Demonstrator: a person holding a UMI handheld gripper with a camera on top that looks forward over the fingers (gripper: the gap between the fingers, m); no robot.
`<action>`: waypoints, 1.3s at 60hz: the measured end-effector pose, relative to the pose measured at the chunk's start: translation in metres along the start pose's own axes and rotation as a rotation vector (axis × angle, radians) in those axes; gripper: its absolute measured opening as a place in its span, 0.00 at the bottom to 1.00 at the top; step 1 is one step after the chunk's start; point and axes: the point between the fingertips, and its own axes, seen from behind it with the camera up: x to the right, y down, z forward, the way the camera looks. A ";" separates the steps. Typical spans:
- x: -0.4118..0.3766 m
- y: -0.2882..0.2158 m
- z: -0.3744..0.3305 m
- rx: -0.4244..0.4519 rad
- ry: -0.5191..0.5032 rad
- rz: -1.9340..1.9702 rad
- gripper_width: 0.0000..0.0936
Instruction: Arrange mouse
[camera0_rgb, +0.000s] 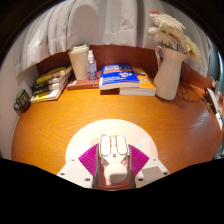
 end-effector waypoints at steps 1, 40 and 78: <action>0.000 0.000 0.000 -0.001 0.000 -0.001 0.46; 0.007 -0.055 -0.211 0.235 -0.018 0.050 0.91; 0.018 0.025 -0.356 0.311 -0.027 0.059 0.90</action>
